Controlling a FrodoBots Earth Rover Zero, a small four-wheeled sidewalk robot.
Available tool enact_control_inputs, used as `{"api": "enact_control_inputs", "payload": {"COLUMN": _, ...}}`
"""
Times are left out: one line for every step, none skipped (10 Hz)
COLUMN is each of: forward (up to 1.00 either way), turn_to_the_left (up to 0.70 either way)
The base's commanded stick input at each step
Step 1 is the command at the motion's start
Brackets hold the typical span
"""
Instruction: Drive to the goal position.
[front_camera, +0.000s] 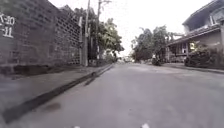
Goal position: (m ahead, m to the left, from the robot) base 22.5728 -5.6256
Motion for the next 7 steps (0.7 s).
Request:
{"api": "enact_control_inputs", "payload": {"forward": 1.00, "turn_to_the_left": 0.00}}
{"api": "enact_control_inputs", "payload": {"forward": 1.00, "turn_to_the_left": 0.00}}
{"api": "enact_control_inputs", "payload": {"forward": 1.00, "turn_to_the_left": 0.00}}
{"api": "enact_control_inputs", "payload": {"forward": 1.00, "turn_to_the_left": 0.00}}
{"api": "enact_control_inputs", "payload": {"forward": 1.00, "turn_to_the_left": 0.00}}
{"api": "enact_control_inputs", "payload": {"forward": 1.00, "turn_to_the_left": 0.00}}
{"api": "enact_control_inputs", "payload": {"forward": 1.00, "turn_to_the_left": 0.00}}
